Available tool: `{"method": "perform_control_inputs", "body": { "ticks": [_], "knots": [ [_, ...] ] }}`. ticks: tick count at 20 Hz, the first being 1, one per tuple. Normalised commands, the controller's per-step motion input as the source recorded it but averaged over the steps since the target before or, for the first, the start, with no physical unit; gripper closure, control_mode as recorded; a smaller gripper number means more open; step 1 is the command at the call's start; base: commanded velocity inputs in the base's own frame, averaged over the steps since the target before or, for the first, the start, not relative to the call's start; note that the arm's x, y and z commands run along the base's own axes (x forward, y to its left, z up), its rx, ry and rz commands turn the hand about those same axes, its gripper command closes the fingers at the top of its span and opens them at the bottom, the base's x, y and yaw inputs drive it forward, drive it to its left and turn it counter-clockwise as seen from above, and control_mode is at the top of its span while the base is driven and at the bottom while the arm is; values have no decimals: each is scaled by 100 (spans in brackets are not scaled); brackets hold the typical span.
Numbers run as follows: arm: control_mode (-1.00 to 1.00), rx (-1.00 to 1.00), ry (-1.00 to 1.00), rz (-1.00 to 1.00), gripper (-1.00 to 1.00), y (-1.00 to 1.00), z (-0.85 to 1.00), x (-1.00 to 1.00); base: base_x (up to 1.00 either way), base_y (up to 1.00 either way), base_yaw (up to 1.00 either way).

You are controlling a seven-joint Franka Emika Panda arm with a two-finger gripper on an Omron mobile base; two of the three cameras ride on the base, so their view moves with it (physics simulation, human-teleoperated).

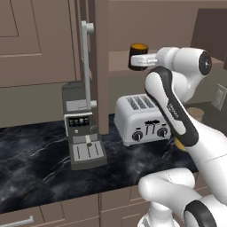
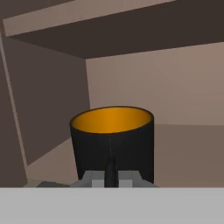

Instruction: There is a tray on the dining counter. Grab the cup, mug, and pitcher and place them on the tray. The pitcher may be placed next to the tray if it cannot fit the tray.

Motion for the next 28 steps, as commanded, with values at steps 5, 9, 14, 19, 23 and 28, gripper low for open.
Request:
{"method": "perform_control_inputs", "body": {
  "ticks": [5, 9, 14, 19, 23, 28],
  "knots": [
    [-100, 0, 0, 0, 100, -29, 3, -52, 0, 0, 0],
    [-100, 0, 2, 0, 100, -13, 1, -40, 0, 0, 0],
    [-100, 0, 4, 0, 100, -4, 0, -39, 0, 0, 0],
    [-100, 0, 7, 0, 100, -2, 0, -44, 0, 0, 0],
    [-100, 0, 2, 0, 100, -8, 0, -45, 0, 0, 0],
    [-100, 0, 0, 0, 100, -14, 0, -37, 0, 0, 0]
  ]
}}
